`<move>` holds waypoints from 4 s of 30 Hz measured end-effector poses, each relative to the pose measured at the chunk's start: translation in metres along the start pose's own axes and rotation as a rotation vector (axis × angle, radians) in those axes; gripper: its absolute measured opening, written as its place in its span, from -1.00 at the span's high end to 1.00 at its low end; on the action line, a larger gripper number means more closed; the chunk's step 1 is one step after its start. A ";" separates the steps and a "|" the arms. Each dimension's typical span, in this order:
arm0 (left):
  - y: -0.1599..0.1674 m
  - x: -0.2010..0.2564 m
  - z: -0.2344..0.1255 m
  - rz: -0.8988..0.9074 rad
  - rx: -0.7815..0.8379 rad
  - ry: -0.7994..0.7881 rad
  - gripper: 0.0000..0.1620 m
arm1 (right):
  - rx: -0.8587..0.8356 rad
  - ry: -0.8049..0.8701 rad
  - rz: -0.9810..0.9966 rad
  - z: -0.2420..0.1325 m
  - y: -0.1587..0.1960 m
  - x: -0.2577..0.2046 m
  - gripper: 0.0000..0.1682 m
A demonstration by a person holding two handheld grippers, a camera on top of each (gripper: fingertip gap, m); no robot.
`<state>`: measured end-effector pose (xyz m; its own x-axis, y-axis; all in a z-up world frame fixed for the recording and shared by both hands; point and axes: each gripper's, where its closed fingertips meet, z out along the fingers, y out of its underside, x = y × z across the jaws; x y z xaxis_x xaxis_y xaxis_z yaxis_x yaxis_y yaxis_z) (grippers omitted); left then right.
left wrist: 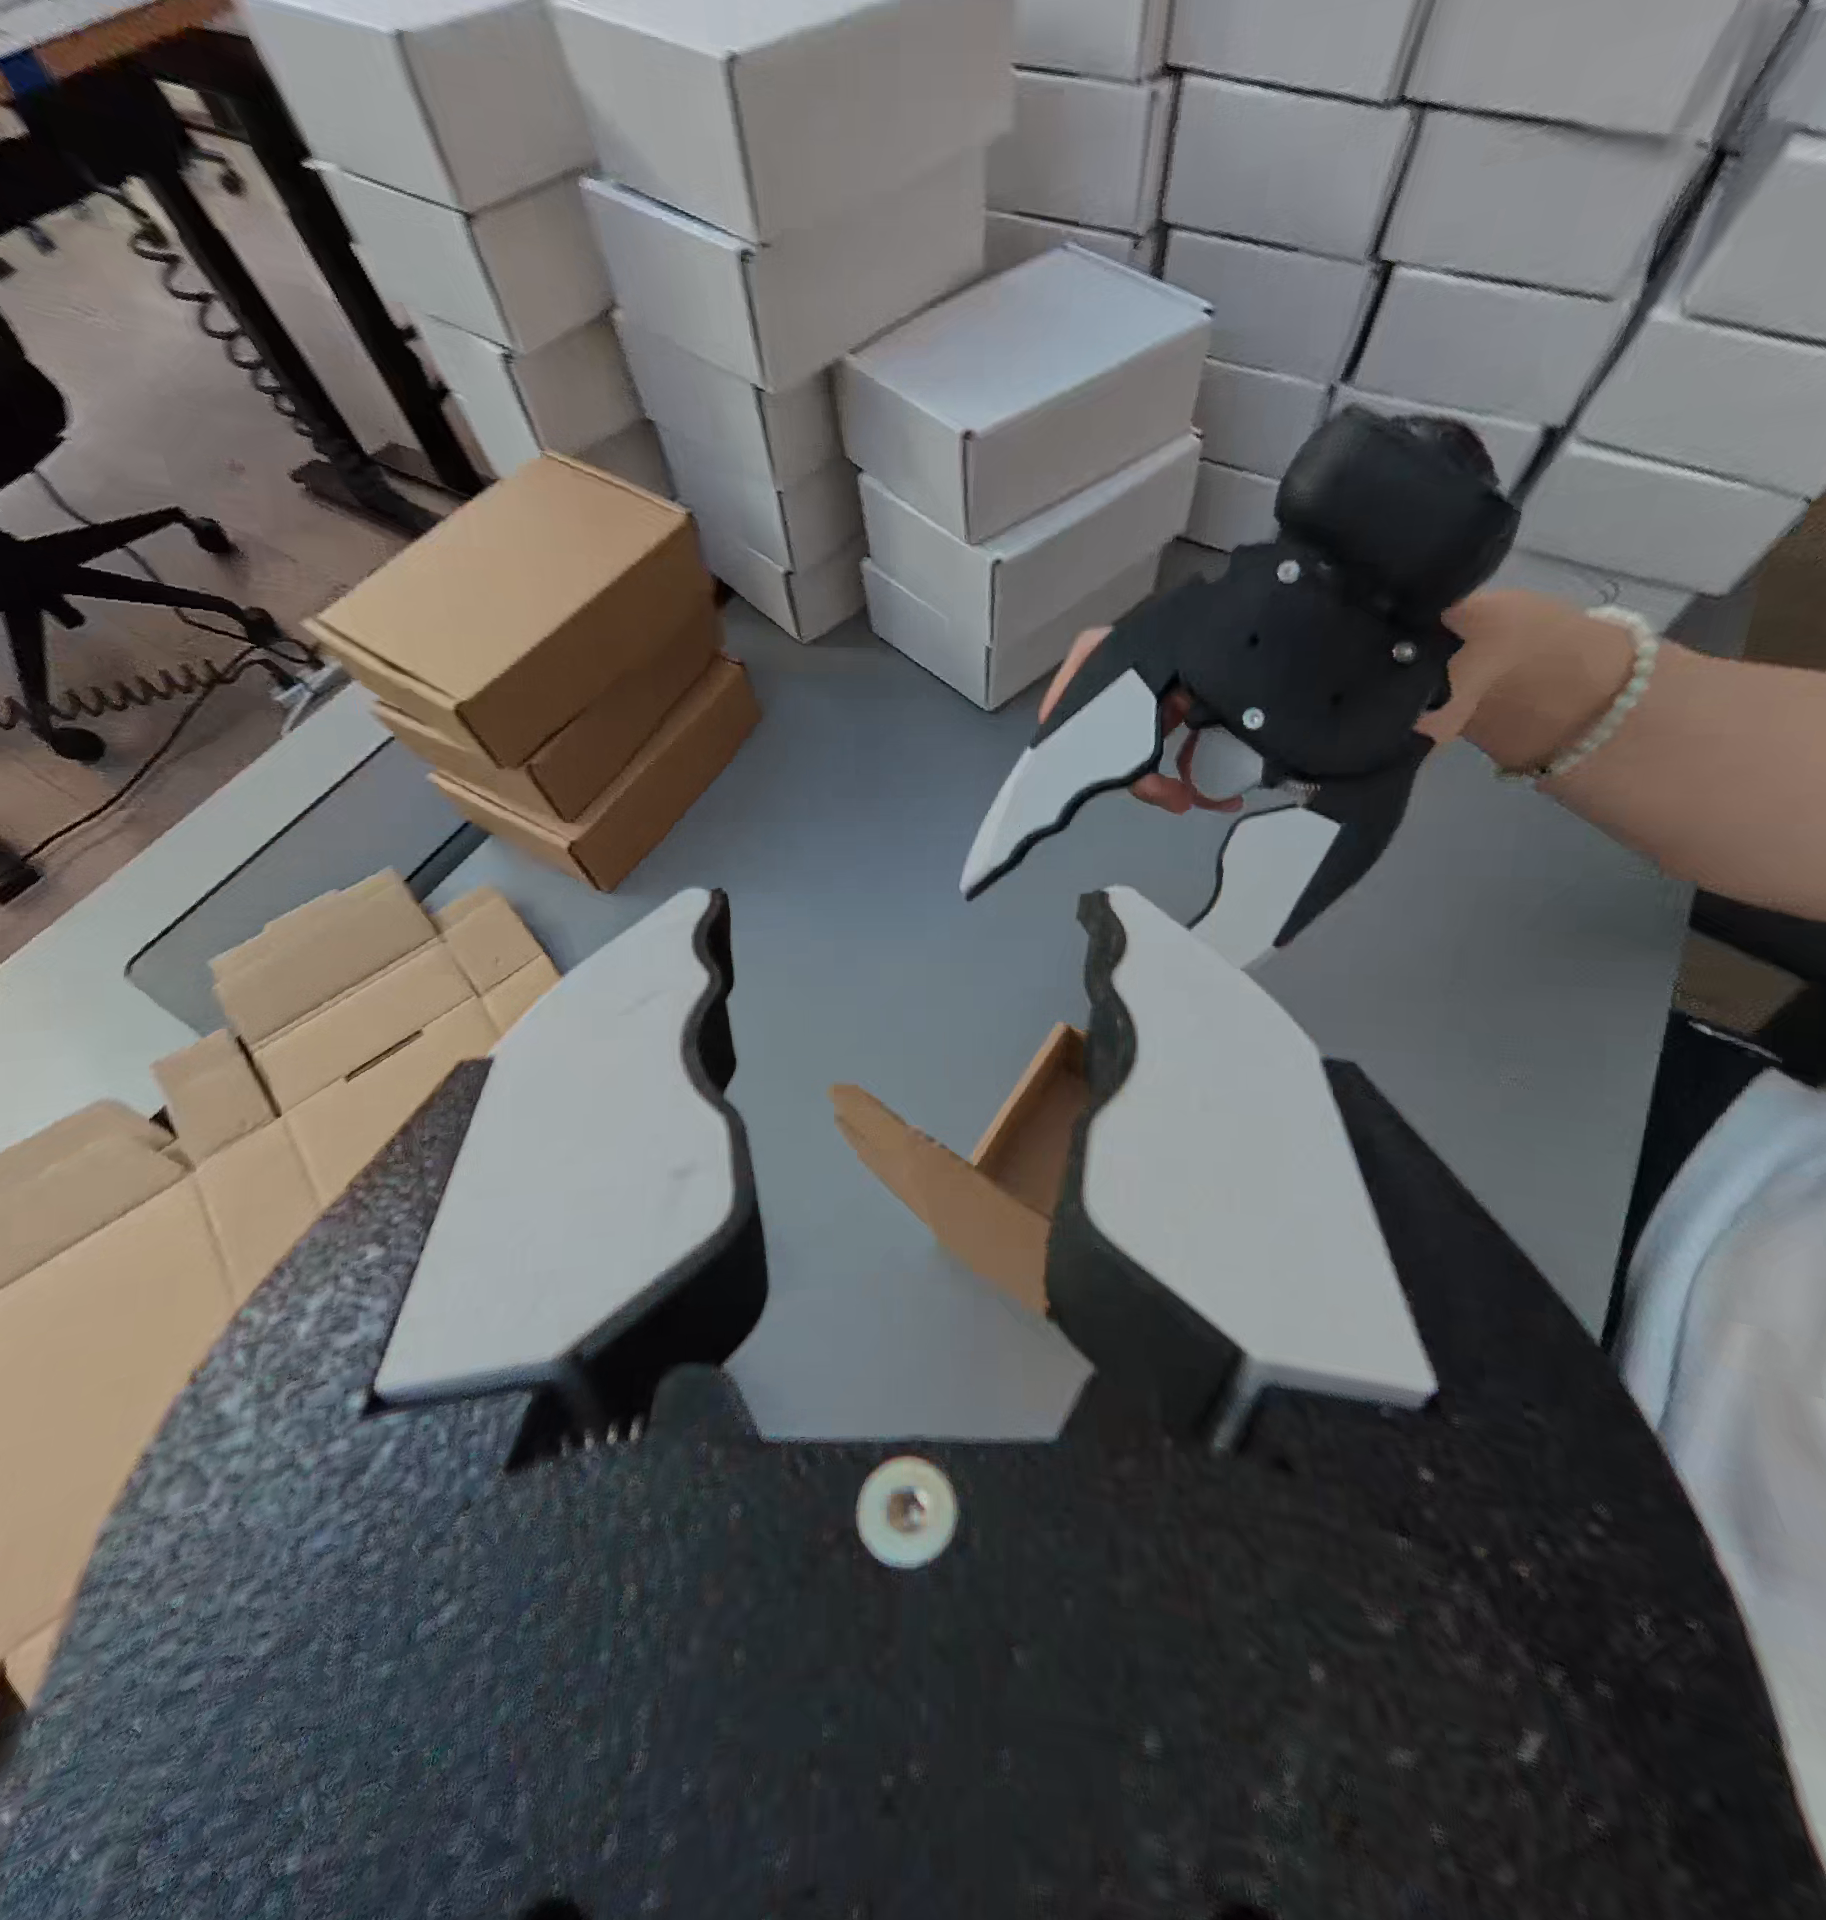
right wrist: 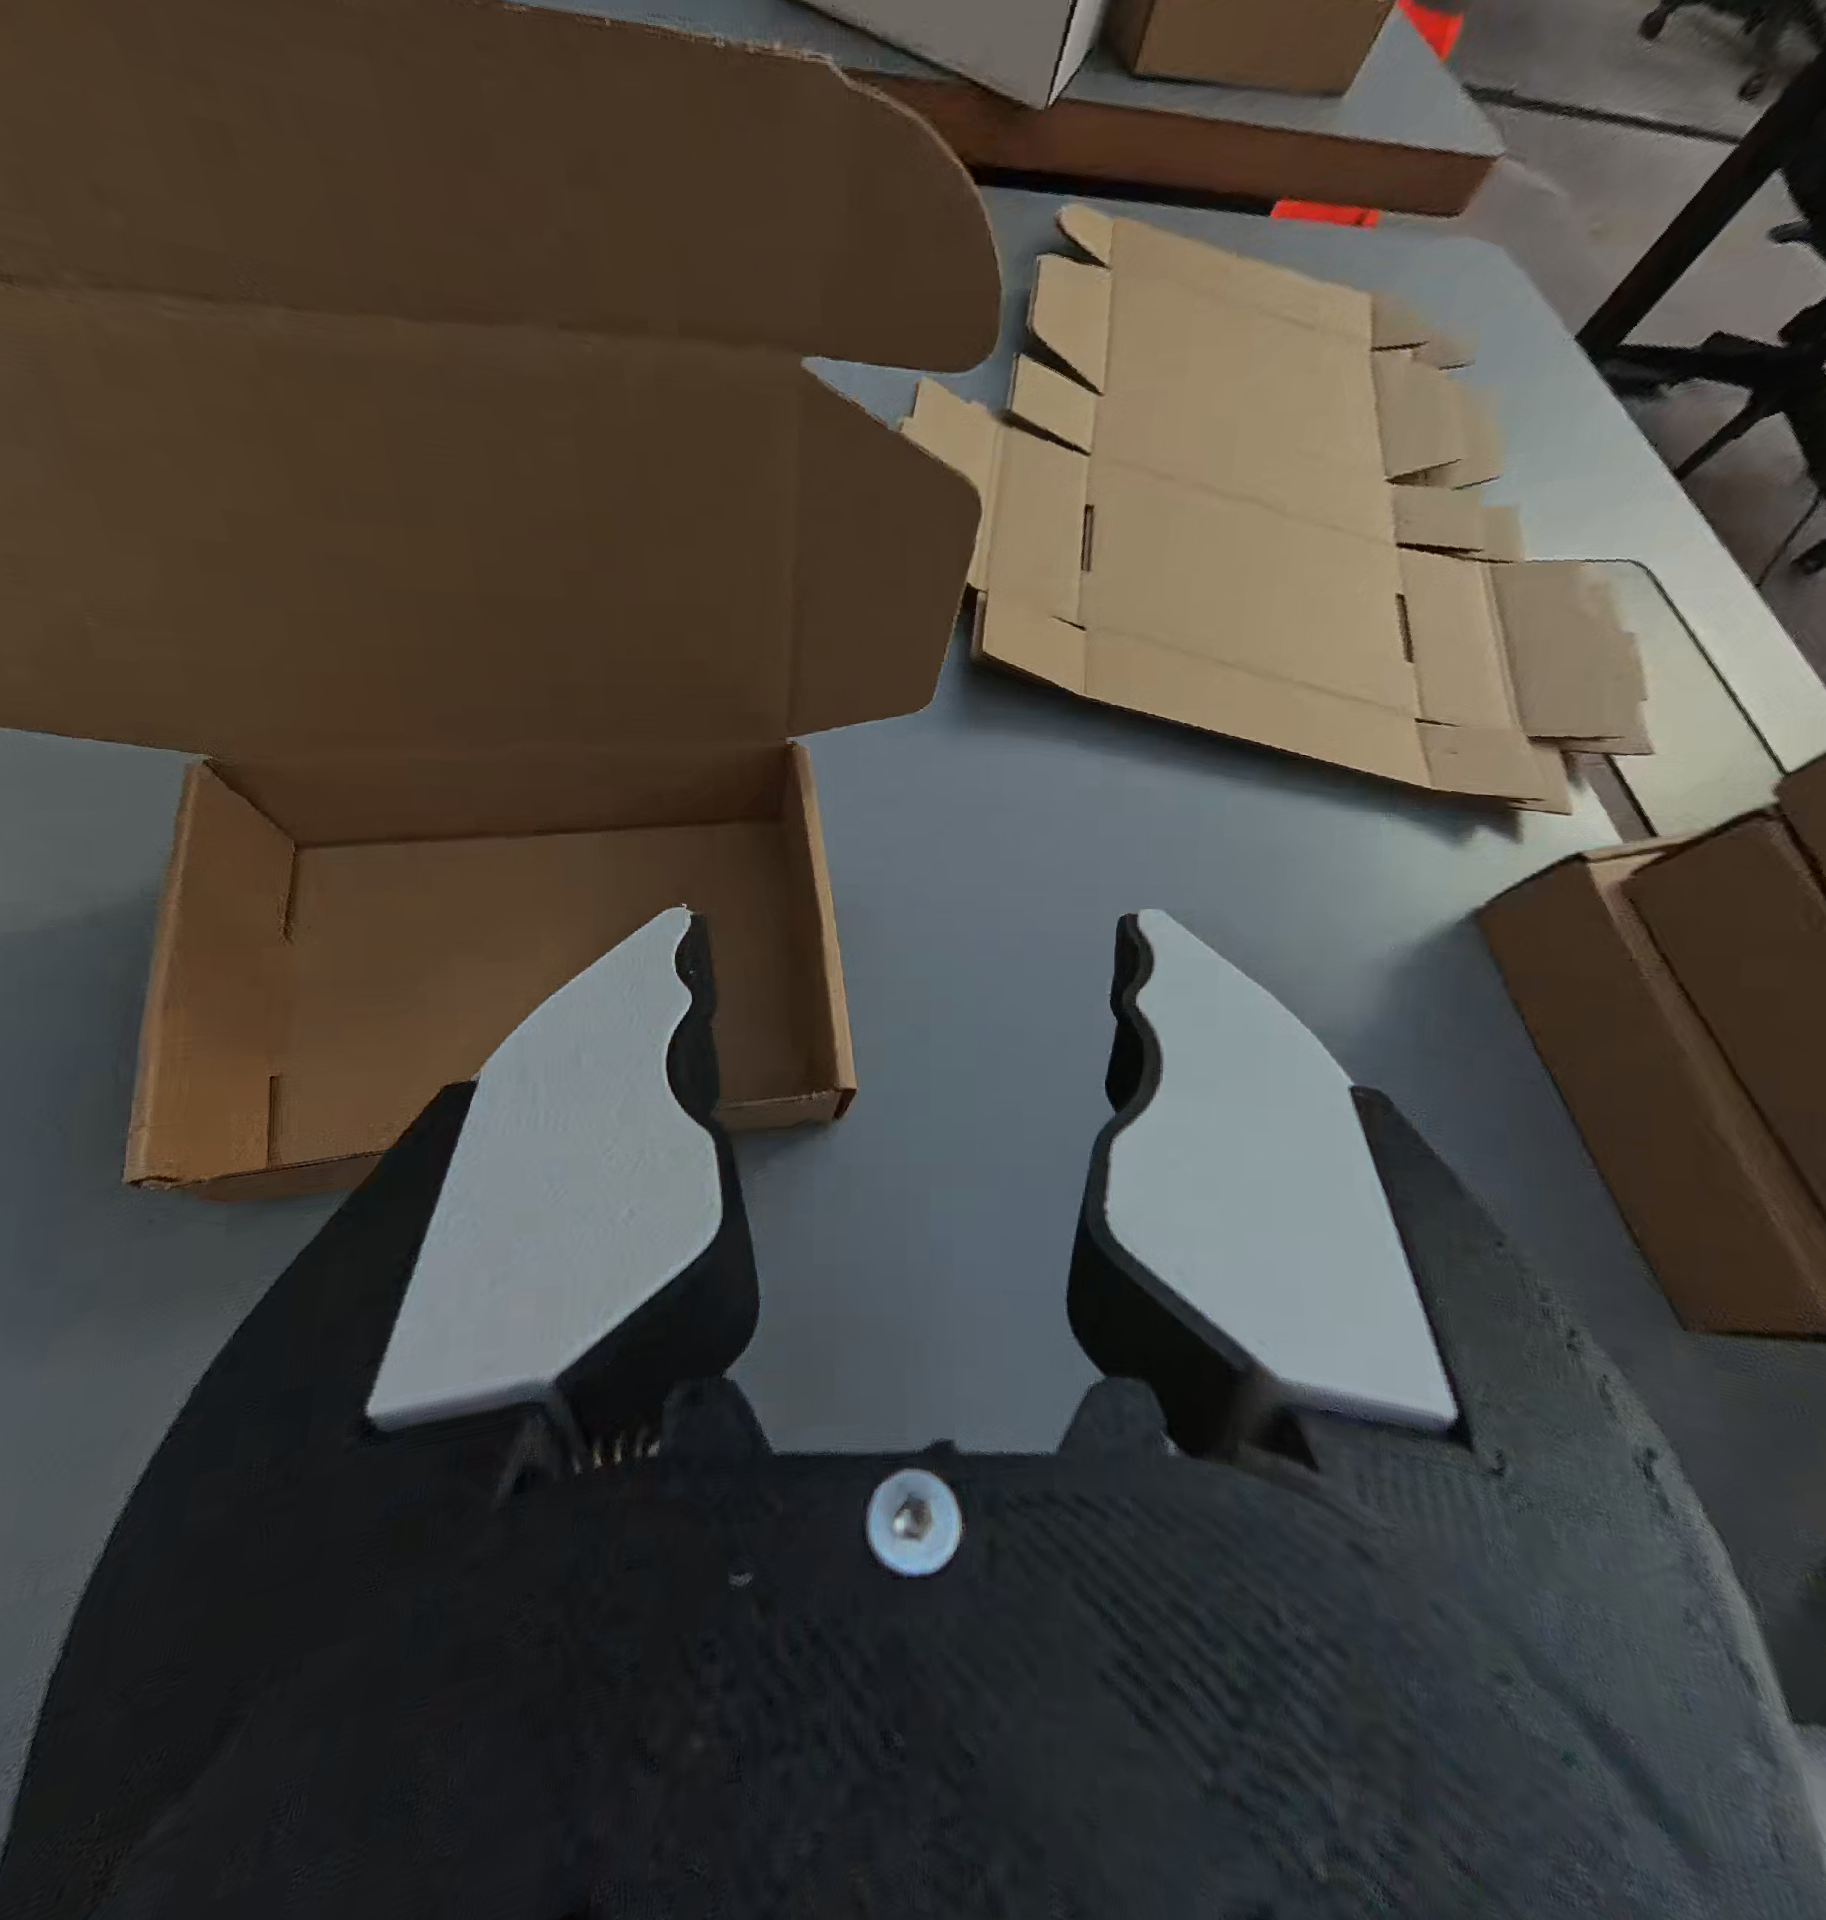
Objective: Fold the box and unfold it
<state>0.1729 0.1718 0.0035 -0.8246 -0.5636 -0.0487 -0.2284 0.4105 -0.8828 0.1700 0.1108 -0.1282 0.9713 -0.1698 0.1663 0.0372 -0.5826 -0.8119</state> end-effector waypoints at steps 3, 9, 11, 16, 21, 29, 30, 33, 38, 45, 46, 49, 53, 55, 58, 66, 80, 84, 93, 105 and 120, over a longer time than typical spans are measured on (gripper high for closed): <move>0.018 -0.027 -0.038 -0.172 0.195 -0.133 0.20 | -0.159 -0.159 -0.028 0.041 0.003 -0.015 0.18; 0.081 -0.035 -0.072 -0.340 0.308 -0.189 0.22 | -0.397 -0.248 -0.111 0.088 0.023 -0.028 0.36; 0.100 -0.035 -0.074 -0.353 0.294 -0.204 0.22 | -0.455 -0.259 -0.132 0.096 0.032 -0.030 0.42; 0.125 -0.034 -0.069 -0.411 0.310 -0.183 0.22 | -0.499 -0.251 -0.152 0.111 0.041 -0.031 0.86; 0.136 -0.034 -0.062 -0.415 0.320 -0.183 0.22 | -0.478 -0.224 -0.087 0.109 0.040 -0.029 0.92; 0.113 -0.036 -0.063 -0.377 0.439 -0.243 0.27 | -0.327 0.202 0.484 0.040 0.048 0.035 0.93; 0.109 -0.032 -0.060 -0.367 0.440 -0.235 0.27 | -0.294 0.268 0.544 0.026 0.053 0.041 0.93; 0.097 -0.019 -0.047 -0.321 0.449 -0.204 0.27 | -0.244 0.503 0.668 -0.021 0.077 0.059 0.93; 0.077 0.010 -0.015 -0.267 0.471 -0.107 0.27 | -0.210 0.775 0.831 -0.078 0.111 0.059 0.93; 0.077 0.045 0.026 -0.227 0.382 -0.022 0.24 | -0.182 0.855 1.005 -0.087 0.136 0.036 0.93; 0.078 0.049 0.031 -0.220 0.373 -0.011 0.24 | -0.209 0.875 0.992 -0.086 0.140 0.035 0.93; 0.081 0.056 0.041 -0.219 0.348 0.015 0.24 | -0.272 0.853 0.980 -0.078 0.147 0.034 0.91; 0.091 0.059 0.049 -0.215 0.296 0.031 0.22 | -0.249 0.839 0.983 -0.071 0.149 0.034 0.87; 0.094 0.057 0.051 -0.216 0.286 0.023 0.22 | -0.241 0.776 1.015 -0.066 0.152 0.028 0.59; 0.094 0.055 0.052 -0.230 0.295 0.026 0.22 | -0.189 0.672 1.035 -0.065 0.147 0.019 0.18; 0.086 0.036 0.055 -0.131 0.351 -0.007 0.21 | 0.141 0.628 0.631 -0.129 0.101 0.046 -0.12; 0.078 0.002 0.118 0.016 0.282 0.242 0.59 | 0.278 0.268 0.236 -0.141 0.095 0.077 0.44; 0.075 0.003 0.121 0.007 0.285 0.341 0.68 | 0.287 0.203 0.189 -0.141 0.092 0.078 0.57; 0.079 0.008 0.121 0.004 0.254 0.416 0.98 | 0.234 0.159 0.132 -0.129 0.092 0.073 0.96; 0.077 -0.013 0.130 -0.164 0.147 -0.193 0.98 | 0.293 0.569 0.419 -0.113 0.078 0.093 0.98; 0.081 -0.008 0.126 -0.355 0.089 -0.712 0.93 | 0.578 0.704 0.756 -0.084 0.063 0.083 0.90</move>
<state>0.2264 0.1192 -0.1269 -0.1751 -0.9844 -0.0174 -0.3483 0.0785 -0.9341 0.2331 -0.0064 -0.1186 0.4556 -0.8228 -0.3398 -0.2151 0.2687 -0.9389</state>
